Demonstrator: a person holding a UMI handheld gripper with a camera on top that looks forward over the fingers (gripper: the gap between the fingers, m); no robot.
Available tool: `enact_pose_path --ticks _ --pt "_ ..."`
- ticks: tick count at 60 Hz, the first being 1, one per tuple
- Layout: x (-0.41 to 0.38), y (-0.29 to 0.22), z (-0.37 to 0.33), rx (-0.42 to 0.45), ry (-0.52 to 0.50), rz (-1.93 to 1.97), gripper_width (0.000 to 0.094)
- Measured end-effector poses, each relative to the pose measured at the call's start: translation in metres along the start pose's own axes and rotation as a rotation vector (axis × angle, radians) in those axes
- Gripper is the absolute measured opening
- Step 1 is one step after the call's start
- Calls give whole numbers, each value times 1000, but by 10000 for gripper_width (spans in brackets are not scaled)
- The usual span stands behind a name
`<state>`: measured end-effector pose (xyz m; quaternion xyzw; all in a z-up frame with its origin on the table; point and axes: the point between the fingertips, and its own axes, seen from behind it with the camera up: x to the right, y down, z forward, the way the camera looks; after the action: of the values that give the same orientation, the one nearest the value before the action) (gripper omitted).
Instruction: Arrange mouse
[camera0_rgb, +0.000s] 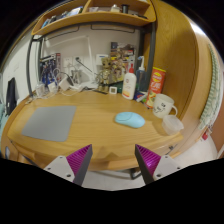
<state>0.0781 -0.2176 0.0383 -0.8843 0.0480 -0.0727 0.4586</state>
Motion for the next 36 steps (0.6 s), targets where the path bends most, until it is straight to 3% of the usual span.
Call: enact_pose_path --ticks 13,36 --pt "26 -24 34 4 8 -44 861" --pt "-44 -61 94 -15 -140 -79 863"
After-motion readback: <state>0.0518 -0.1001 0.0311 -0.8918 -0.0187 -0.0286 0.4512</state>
